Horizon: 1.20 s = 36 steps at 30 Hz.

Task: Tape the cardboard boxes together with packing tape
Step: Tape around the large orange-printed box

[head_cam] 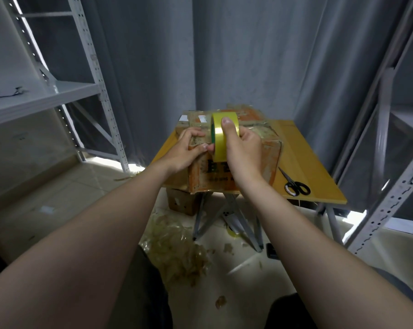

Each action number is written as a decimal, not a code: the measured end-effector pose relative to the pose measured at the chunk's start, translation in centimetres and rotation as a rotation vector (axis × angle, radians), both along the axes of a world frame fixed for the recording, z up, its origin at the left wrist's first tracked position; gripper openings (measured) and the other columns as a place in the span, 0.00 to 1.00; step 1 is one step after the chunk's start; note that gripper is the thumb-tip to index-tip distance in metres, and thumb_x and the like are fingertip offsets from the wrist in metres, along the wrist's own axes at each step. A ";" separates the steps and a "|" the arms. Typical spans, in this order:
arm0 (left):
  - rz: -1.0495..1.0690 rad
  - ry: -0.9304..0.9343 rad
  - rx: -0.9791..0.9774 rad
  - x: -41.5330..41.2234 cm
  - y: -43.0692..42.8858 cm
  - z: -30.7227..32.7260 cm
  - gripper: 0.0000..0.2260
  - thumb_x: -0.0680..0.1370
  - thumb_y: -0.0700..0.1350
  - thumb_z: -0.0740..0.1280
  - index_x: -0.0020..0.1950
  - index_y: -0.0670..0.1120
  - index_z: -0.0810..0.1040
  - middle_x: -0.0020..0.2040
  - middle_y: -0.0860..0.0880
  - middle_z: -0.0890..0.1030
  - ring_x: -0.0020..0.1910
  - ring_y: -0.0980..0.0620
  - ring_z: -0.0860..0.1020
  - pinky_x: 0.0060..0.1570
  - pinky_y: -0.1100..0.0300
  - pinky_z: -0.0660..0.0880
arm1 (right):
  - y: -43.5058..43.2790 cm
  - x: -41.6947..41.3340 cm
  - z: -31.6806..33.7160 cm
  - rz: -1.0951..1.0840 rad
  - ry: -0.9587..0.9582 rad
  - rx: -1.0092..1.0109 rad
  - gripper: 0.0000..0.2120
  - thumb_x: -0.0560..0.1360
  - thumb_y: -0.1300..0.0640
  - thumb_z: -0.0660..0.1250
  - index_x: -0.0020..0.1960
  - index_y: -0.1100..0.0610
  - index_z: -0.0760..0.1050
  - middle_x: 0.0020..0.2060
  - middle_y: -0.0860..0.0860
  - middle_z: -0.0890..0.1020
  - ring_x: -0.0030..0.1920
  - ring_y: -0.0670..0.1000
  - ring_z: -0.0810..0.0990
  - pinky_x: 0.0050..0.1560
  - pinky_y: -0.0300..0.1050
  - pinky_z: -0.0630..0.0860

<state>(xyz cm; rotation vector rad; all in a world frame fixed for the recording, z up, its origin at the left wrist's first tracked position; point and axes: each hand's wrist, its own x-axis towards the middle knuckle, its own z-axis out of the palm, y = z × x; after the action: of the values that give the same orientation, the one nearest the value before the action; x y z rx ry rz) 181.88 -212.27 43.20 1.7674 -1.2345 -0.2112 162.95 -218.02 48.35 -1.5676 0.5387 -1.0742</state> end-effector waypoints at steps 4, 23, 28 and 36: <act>0.020 0.025 -0.060 -0.6 0.0 -0.2 0.14 0.83 0.46 0.70 0.67 0.48 0.73 0.75 0.49 0.68 0.71 0.56 0.67 0.54 0.85 0.61 | 1.3 -1.3 -1.9 0.034 0.039 0.122 0.21 0.84 0.43 0.62 0.46 0.58 0.84 0.33 0.53 0.87 0.35 0.50 0.86 0.41 0.45 0.82; -0.015 0.084 -0.068 -1.2 0.5 0.1 0.16 0.82 0.48 0.70 0.69 0.48 0.74 0.78 0.53 0.64 0.76 0.54 0.65 0.68 0.67 0.66 | 2.6 -3.3 -8.2 0.021 0.193 0.212 0.18 0.84 0.44 0.62 0.49 0.55 0.83 0.34 0.52 0.87 0.33 0.46 0.86 0.35 0.39 0.79; -0.015 0.057 -0.081 -1.1 0.3 -0.1 0.15 0.82 0.48 0.70 0.67 0.50 0.74 0.79 0.52 0.64 0.79 0.52 0.63 0.76 0.56 0.64 | 2.6 -2.7 -8.8 0.031 0.227 0.204 0.18 0.84 0.41 0.61 0.51 0.53 0.82 0.33 0.52 0.87 0.36 0.47 0.86 0.46 0.51 0.82; -0.003 0.120 -0.049 -1.9 0.7 0.6 0.18 0.83 0.47 0.69 0.71 0.46 0.72 0.81 0.52 0.61 0.78 0.50 0.64 0.75 0.50 0.69 | 2.2 -3.2 -10.7 0.052 0.303 0.245 0.19 0.83 0.40 0.62 0.52 0.54 0.82 0.34 0.51 0.87 0.37 0.51 0.88 0.51 0.60 0.84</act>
<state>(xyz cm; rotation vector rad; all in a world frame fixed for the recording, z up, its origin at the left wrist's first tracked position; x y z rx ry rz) 179.97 -211.58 43.82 1.6859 -1.1472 -0.2828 159.73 -215.79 37.66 -1.5239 0.7990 -0.7037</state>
